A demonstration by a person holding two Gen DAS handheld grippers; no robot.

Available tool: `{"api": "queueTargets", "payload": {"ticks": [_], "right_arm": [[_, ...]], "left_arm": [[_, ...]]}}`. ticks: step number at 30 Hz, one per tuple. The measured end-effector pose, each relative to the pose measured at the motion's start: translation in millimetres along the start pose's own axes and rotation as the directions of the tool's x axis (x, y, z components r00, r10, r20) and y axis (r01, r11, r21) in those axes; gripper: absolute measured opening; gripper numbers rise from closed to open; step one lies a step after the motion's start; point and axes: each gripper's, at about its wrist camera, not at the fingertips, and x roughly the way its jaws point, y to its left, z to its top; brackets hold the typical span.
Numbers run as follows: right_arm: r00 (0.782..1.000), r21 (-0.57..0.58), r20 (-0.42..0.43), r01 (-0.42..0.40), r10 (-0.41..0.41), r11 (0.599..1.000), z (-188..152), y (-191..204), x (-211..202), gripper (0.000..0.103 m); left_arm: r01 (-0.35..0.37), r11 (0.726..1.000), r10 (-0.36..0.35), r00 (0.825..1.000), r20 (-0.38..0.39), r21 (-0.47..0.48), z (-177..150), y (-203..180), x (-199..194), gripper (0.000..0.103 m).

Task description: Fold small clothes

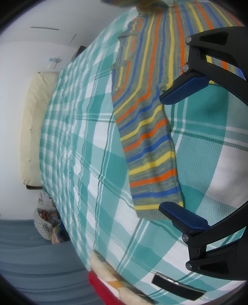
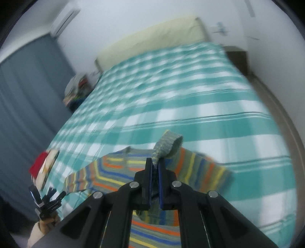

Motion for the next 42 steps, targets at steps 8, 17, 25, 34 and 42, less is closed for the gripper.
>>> {"api": "queueTargets", "payload": {"ticks": [8, 17, 25, 34, 42], "right_arm": [[0.957, 0.085, -0.183, -0.214, 0.226, 0.973, -34, 32, 93, 0.061], [0.946, 0.215, -0.228, -0.181, 0.230, 0.960, -76, -35, 89, 0.061], [0.965, 0.160, -0.224, 0.173, -0.135, 0.972, -135, -104, 48, 0.057], [0.983, 0.044, 0.069, 0.167, -0.169, 0.985, -197, -67, -50, 0.062], [0.992, -0.035, 0.048, 0.119, -0.117, 0.992, -198, -40, -39, 0.062]], "left_arm": [[0.005, 0.999, -0.006, 1.000, -0.024, -0.033, 4, 7, 7, 0.102], [0.007, 1.000, -0.007, 1.000, -0.023, 0.002, 2, -2, 8, 0.102], [-0.045, 0.995, 0.048, 0.998, -0.027, 0.086, 0, -6, 10, 0.102], [0.063, 0.925, -0.110, 0.989, -0.104, -0.376, 15, 118, 33, 0.102], [0.053, 0.904, -0.174, 0.952, -0.253, -0.424, 5, 127, 89, 0.091]]}}
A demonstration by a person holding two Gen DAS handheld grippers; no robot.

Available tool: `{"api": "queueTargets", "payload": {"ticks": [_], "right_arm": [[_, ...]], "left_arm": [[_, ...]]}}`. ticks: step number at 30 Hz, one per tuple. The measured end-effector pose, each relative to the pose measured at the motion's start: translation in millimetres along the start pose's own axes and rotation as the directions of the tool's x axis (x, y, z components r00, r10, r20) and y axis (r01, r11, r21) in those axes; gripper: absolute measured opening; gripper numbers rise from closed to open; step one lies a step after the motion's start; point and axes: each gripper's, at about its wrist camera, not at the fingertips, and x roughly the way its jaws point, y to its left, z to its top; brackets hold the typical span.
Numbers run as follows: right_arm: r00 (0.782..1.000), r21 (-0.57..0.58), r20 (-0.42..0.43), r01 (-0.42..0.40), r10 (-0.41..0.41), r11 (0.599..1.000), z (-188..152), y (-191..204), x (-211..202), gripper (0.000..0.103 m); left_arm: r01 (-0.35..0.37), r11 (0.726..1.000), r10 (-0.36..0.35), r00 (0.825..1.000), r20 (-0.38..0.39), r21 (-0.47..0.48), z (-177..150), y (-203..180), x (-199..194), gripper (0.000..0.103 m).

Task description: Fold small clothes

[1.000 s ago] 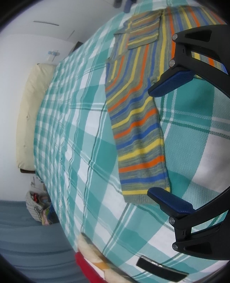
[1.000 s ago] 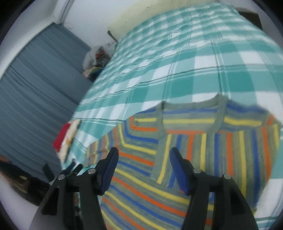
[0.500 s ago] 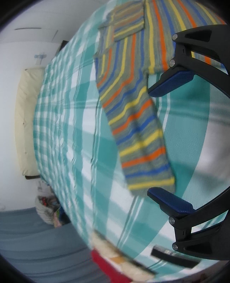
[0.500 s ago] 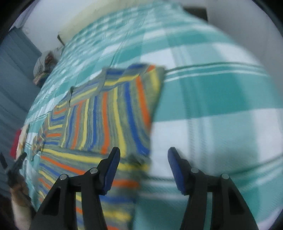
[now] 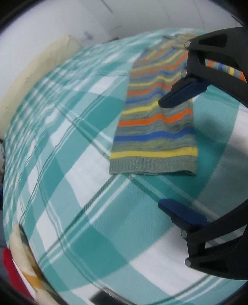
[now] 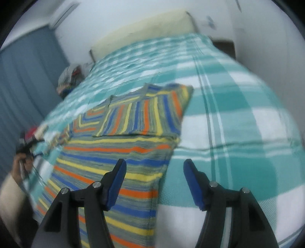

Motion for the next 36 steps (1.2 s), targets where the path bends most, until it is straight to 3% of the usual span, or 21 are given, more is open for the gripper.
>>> {"api": "queueTargets", "payload": {"ticks": [2, 3, 5, 6, 7, 11, 15, 18, 22, 26, 30, 33, 35, 36], "right_arm": [[1.000, -0.002, 0.009, -0.020, 0.020, 1.000, -2, 4, -3, 0.062], [1.000, -0.006, 0.011, -0.026, 0.026, 1.000, -1, 6, -3, 0.062], [1.000, -0.021, 0.012, -0.011, 0.011, 1.000, -4, 8, -4, 0.062], [1.000, -0.026, 0.010, -0.004, 0.005, 1.000, -5, 9, -4, 0.062], [1.000, -0.024, 0.010, -0.003, 0.004, 1.000, -6, 8, -4, 0.062], [1.000, -0.004, 0.024, -0.016, 0.016, 1.000, -5, 4, -7, 0.062], [0.998, -0.002, 0.054, -0.031, 0.031, 1.000, -2, 3, -13, 0.062], [0.996, 0.006, 0.071, -0.047, 0.046, 0.999, 0, 4, -17, 0.062], [0.994, 0.007, 0.092, -0.053, 0.052, 0.999, 1, 5, -24, 0.062], [0.994, 0.013, 0.102, -0.047, 0.045, 0.999, 1, 1, -31, 0.062], [0.992, 0.036, 0.118, -0.046, 0.041, 0.998, 1, -9, -38, 0.062], [0.992, 0.050, 0.122, -0.041, 0.034, 0.998, 2, -16, -41, 0.062], [0.992, 0.063, 0.121, -0.043, 0.035, 0.997, 2, -21, -41, 0.062], [0.992, 0.070, 0.122, -0.044, 0.035, 0.997, 3, -22, -41, 0.062]], "left_arm": [[-0.032, 0.999, 0.032, 0.999, 0.006, 0.020, 4, -3, 8, 0.088], [-0.038, 0.999, 0.038, 0.999, 0.013, 0.024, 6, -2, 9, 0.081], [-0.064, 0.996, 0.063, 0.998, 0.015, 0.059, 10, -4, 13, 0.052], [-0.073, 0.994, 0.073, 0.997, 0.006, 0.085, 12, -5, 15, 0.014], [-0.079, 0.991, 0.080, 0.997, -0.011, 0.107, 13, -6, 15, 0.003], [-0.107, 0.973, 0.103, 0.994, 0.031, 0.204, 25, -35, -10, 0.003], [-0.067, 0.938, 0.036, 0.995, 0.095, 0.341, 38, -107, -57, 0.003], [-0.009, 0.885, -0.059, 0.990, 0.130, 0.466, 34, -188, -89, 0.003], [0.069, 0.798, -0.153, 0.984, 0.090, 0.599, 7, -281, -91, 0.003], [0.109, 0.712, -0.155, 0.988, 0.004, 0.694, -38, -345, -54, 0.003], [0.132, 0.645, -0.128, 0.990, -0.065, 0.752, -86, -376, -15, 0.004], [0.150, 0.628, -0.099, 0.989, -0.113, 0.764, -110, -385, 7, 0.010], [0.171, 0.627, -0.092, 0.985, -0.145, 0.760, -122, -387, 21, 0.026], [0.170, 0.627, -0.088, 0.985, -0.148, 0.760, -124, -388, 23, 0.046]]}}
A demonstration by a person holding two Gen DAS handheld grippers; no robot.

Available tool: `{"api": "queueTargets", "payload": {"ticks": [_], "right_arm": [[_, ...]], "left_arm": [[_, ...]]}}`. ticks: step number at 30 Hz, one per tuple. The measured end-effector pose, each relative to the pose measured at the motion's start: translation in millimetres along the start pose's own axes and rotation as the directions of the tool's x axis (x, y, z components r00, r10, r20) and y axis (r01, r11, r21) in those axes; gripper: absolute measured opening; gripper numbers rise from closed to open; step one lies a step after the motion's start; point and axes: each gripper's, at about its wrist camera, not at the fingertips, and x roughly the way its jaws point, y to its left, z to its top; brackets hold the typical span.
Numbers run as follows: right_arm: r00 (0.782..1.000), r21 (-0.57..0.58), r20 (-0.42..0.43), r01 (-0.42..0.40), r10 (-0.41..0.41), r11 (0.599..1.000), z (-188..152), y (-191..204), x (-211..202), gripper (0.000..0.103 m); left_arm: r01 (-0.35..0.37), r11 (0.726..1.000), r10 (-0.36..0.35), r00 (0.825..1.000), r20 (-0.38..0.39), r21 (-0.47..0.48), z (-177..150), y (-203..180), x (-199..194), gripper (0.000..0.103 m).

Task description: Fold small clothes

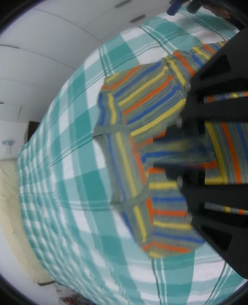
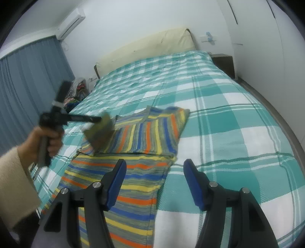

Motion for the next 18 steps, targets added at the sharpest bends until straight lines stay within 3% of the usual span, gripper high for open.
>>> {"api": "queueTargets", "payload": {"ticks": [1, 3, 7, 9, 14, 18], "right_arm": [[1.000, 0.004, 0.000, -0.002, 0.002, 1.000, 0, -1, -1, 0.062], [1.000, 0.017, 0.004, -0.002, 0.002, 1.000, 1, -4, -2, 0.062], [1.000, 0.029, -0.007, -0.008, 0.008, 1.000, 2, -6, 0, 0.062], [1.000, 0.033, -0.021, -0.020, 0.021, 0.999, 1, -6, 3, 0.062], [0.996, -0.021, -0.085, -0.032, 0.030, 0.999, -6, 8, 14, 0.062], [0.975, -0.114, -0.218, -0.057, 0.031, 0.992, -24, 32, 21, 0.062]], "left_arm": [[-0.007, 1.000, 0.007, 1.000, 0.007, -0.001, -1, 0, 1, 0.061], [-0.023, 1.000, 0.023, 0.998, 0.058, 0.000, -6, 6, -9, 0.073], [-0.075, 0.997, 0.077, 0.994, 0.080, -0.030, -20, 34, -24, 0.084], [-0.144, 0.989, 0.145, 0.987, 0.068, -0.029, -44, 54, -27, 0.088], [-0.278, 0.960, 0.279, 0.959, -0.055, 0.028, -118, 80, -20, 0.084], [-0.276, 0.960, 0.276, 0.961, -0.008, 0.048, -167, 74, -70, 0.083]]}}
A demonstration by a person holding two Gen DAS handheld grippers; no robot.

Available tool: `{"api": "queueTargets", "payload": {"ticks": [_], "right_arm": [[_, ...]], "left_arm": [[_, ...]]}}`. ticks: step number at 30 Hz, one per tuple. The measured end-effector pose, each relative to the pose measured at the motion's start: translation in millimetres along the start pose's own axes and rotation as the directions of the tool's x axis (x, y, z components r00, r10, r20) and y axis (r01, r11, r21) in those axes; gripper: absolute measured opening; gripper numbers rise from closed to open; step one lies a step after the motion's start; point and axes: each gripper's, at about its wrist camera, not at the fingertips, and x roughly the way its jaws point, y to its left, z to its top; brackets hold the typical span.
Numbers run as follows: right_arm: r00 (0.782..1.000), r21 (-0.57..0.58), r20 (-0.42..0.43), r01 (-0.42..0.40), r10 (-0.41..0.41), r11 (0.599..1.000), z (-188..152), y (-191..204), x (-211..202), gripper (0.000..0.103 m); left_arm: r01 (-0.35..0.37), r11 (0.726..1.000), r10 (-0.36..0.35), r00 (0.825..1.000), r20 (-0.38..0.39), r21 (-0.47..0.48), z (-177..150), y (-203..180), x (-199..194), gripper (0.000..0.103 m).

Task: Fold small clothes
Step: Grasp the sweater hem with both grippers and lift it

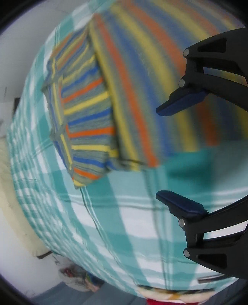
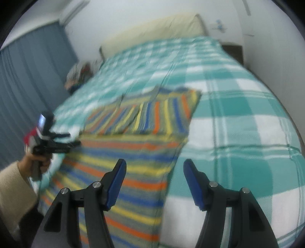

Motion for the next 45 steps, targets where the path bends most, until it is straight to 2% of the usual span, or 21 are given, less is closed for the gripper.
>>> {"api": "queueTargets", "payload": {"ticks": [3, 5, 7, 10, 12, 14, 16, 19, 22, 24, 28, 30, 32, 33, 34, 35, 36, 37, 40, 42, 45], "right_arm": [[0.994, -0.108, -0.106, -0.030, 0.018, 0.994, -19, 34, -4, 0.062], [0.985, -0.151, -0.157, -0.096, 0.072, 0.984, -39, 57, -9, 0.062], [0.971, -0.150, -0.209, -0.148, 0.115, 0.978, -62, 75, -7, 0.062], [0.948, -0.170, -0.300, -0.158, 0.101, 0.973, -98, 92, 7, 0.062], [0.929, -0.172, -0.366, -0.119, 0.049, 0.978, -123, 89, 12, 0.062], [0.911, -0.144, -0.412, -0.093, 0.026, 0.985, -144, 77, 6, 0.062], [0.895, -0.098, -0.446, -0.062, 0.012, 0.993, -162, 61, -7, 0.062], [0.893, -0.021, -0.451, -0.020, 0.008, 1.000, -175, 42, -33, 0.062], [0.936, 0.027, -0.352, 0.016, -0.006, 1.000, -166, 23, -68, 0.062], [0.958, 0.070, -0.287, 0.027, -0.006, 0.997, -156, 7, -82, 0.062], [0.963, 0.142, -0.268, 0.036, 0.004, 0.989, -144, -22, -82, 0.062], [0.958, 0.150, -0.286, 0.017, 0.027, 0.988, -142, -22, -71, 0.062], [0.947, 0.150, -0.313, -0.019, 0.066, 0.988, -143, -16, -56, 0.061], [0.942, 0.146, -0.325, -0.031, 0.077, 0.989, -144, -13, -48, 0.060], [0.933, 0.135, -0.347, -0.050, 0.094, 0.990, -148, -8, -40, 0.053], [0.916, 0.120, -0.385, -0.070, 0.111, 0.990, -151, -4, -29, 0.044], [0.895, 0.101, -0.435, -0.062, 0.100, 0.993, -154, 1, -18, 0.007], [0.887, 0.099, -0.451, -0.054, 0.093, 0.994, -156, 1, -16, 0.004], [0.896, 0.095, -0.432, -0.070, 0.105, 0.993, -152, 3, -35, 0.003], [0.906, 0.158, -0.389, -0.111, 0.165, 0.981, -148, -1, -51, 0.003], [0.924, 0.249, -0.288, -0.182, 0.253, 0.951, -131, -12, -66, 0.003]], "left_arm": [[0.086, 0.996, -0.086, 0.992, 0.087, 0.004, -35, -17, -51, 0.091], [0.196, 0.979, -0.200, 0.975, 0.092, 0.055, -63, -47, -74, 0.092], [0.230, 0.964, -0.236, 0.971, 0.034, 0.134, -91, -78, -78, 0.092], [0.205, 0.958, -0.191, 0.978, -0.090, 0.199, -136, -100, -75, 0.084], [0.223, 0.961, -0.203, 0.970, -0.132, 0.163, -161, -93, -82, 0.084], [0.221, 0.964, -0.184, 0.956, -0.227, 0.150, -194, -81, -91, 0.084], [0.212, 0.971, -0.174, 0.941, -0.290, 0.107, -214, -65, -98, 0.074], [0.249, 0.963, -0.268, 0.937, -0.225, -0.106, -212, -22, -120, 0.076], [0.240, 0.940, -0.261, 0.964, -0.056, -0.242, -190, 10, -131, 0.089], [0.234, 0.930, -0.252, 0.967, -0.029, -0.282, -177, 16, -117, 0.088], [0.254, 0.915, -0.289, 0.955, -0.071, -0.313, -164, 7, -84, 0.071], [0.254, 0.926, -0.287, 0.954, -0.085, -0.278, -164, -5, -77, 0.070], [0.245, 0.941, -0.271, 0.959, -0.086, -0.234, -163, -18, -76, 0.060], [0.253, 0.940, -0.279, 0.956, -0.091, -0.229, -162, -20, -74, 0.044], [0.268, 0.936, -0.295, 0.951, -0.096, -0.228, -164, -22, -73, 0.015], [0.283, 0.932, -0.312, 0.944, -0.106, -0.227, -169, -20, -74, 0.003], [0.292, 0.929, -0.322, 0.940, -0.111, -0.227, -170, -20, -75, 0.003], [0.296, 0.928, -0.325, 0.940, -0.105, -0.225, -172, -18, -79, 0.003], [0.316, 0.919, -0.343, 0.935, -0.085, -0.234, -177, -10, -93, 0.002], [0.353, 0.893, -0.385, 0.920, -0.066, -0.280, -175, 1, -98, 0.002], [0.430, 0.828, -0.459, 0.888, 0.005, -0.361, -158, 24, -101, 0.002]]}}
